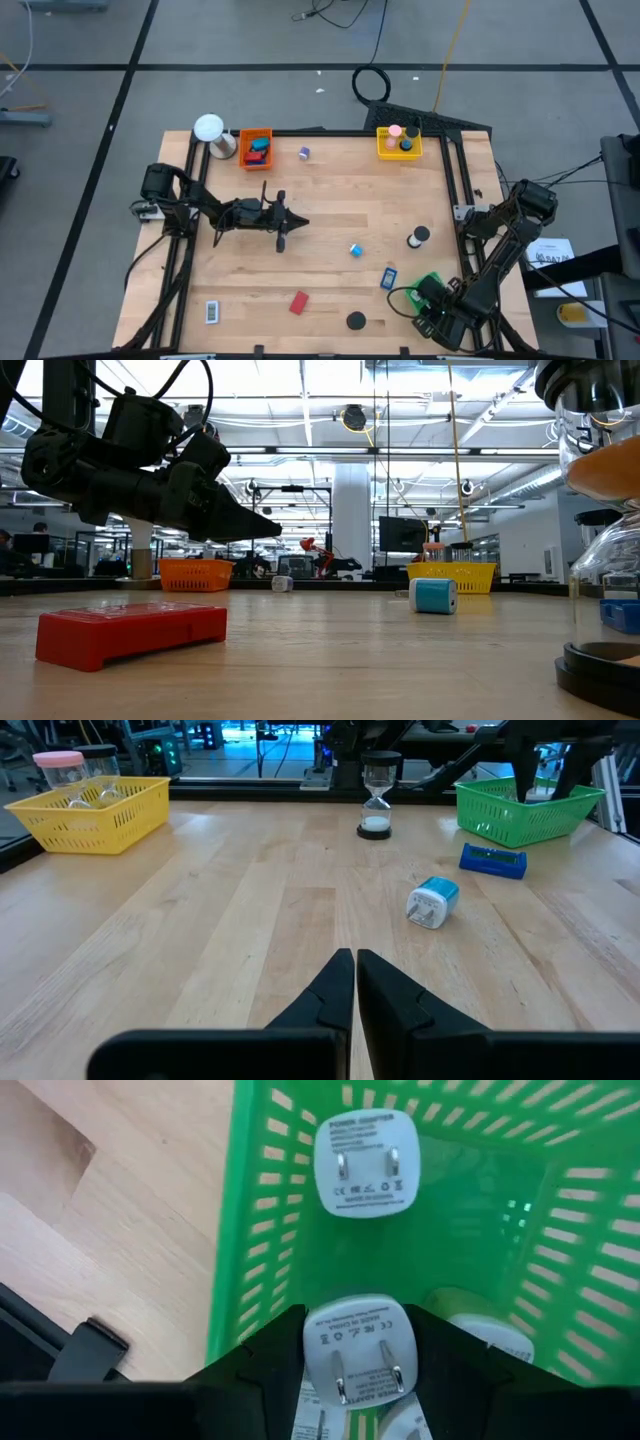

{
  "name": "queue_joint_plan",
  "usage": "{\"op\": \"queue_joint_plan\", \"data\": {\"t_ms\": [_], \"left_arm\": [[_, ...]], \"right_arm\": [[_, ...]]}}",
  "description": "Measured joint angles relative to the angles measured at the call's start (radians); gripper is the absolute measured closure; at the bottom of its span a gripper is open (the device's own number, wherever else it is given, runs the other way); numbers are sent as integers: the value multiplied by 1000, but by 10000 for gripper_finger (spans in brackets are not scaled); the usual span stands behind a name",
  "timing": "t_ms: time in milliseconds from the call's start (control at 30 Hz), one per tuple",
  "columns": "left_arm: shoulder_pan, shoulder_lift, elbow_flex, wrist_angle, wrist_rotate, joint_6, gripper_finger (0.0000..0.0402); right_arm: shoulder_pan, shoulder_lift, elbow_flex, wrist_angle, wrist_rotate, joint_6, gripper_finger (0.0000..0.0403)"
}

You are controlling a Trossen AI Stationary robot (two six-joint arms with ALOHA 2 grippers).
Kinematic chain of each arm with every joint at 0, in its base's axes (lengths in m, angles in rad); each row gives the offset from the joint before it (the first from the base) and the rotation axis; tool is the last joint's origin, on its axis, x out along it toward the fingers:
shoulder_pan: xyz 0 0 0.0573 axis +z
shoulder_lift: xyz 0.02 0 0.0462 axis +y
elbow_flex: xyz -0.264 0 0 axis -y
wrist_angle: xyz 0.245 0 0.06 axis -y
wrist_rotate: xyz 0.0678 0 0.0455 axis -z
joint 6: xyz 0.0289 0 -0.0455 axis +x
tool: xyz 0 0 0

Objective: Pick & Place Office items
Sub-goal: Put the bottom violet charger adapter into the green bin

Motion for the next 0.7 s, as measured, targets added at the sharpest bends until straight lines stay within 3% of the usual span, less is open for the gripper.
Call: {"op": "queue_joint_plan", "data": {"t_ms": [333, 700], "left_arm": [[0, 0, 0, -1, 0, 0, 380], [0, 0, 0, -1, 0, 0, 380]], "right_arm": [[-26, 0, 0, 19, -26, -54, 198], [-47, -30, -1, 7, -76, -112, 219]]}}
